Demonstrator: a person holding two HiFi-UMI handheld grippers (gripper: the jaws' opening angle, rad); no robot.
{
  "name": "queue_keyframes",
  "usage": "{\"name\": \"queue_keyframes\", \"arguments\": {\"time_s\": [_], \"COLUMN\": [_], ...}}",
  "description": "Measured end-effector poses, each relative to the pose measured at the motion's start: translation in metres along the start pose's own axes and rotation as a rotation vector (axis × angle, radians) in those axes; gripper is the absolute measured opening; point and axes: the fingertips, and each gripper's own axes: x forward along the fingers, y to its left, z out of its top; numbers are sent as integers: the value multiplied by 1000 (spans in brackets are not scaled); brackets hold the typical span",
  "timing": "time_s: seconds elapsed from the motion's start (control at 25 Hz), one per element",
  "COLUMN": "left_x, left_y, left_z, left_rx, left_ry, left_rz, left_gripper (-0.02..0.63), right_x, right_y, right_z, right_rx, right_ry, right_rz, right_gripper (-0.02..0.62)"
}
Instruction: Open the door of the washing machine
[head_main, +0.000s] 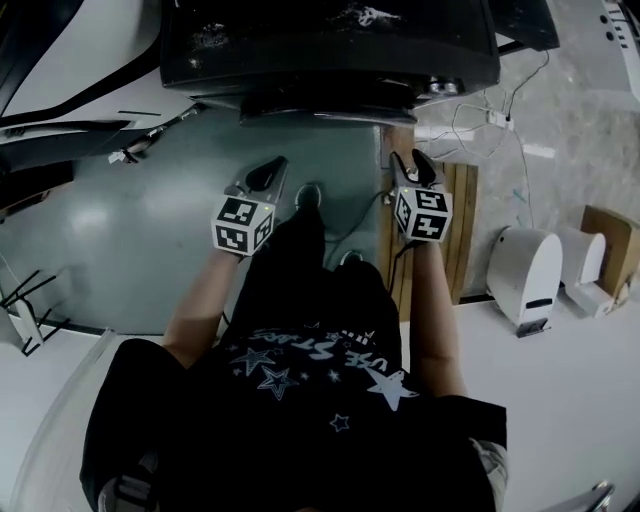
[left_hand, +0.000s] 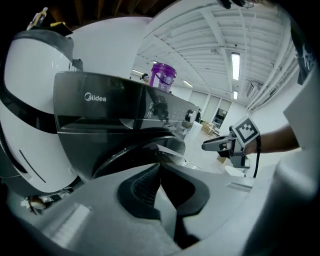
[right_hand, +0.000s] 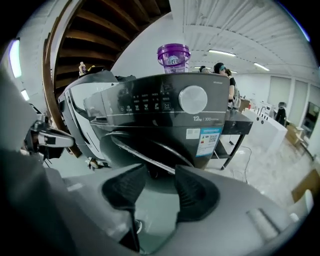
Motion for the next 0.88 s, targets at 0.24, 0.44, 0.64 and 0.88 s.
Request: {"name": "queue_keyframes", "arguments": {"time_s": [0.24, 0.44, 0.64, 0.88], "left_x": [25, 46, 64, 74], "left_y": [20, 31, 26, 16], "left_z": [-21, -38, -54, -70], "left_rx": [-11, -22, -51, -68], "left_ry": [49, 75, 76, 77], "left_rz": [-38, -33, -50, -26], "left_gripper": [11, 12, 12, 11], "right_x": [44, 78, 106, 123], "right_y": [-32, -59, -66, -63], "right_z": [-6, -7, -14, -21], "right_rx": [-43, -187, -382, -495], "right_ry": [27, 54, 92, 106], "right_rz": [-68, -87, -52, 40], "right_gripper": [186, 186, 186, 186]}}
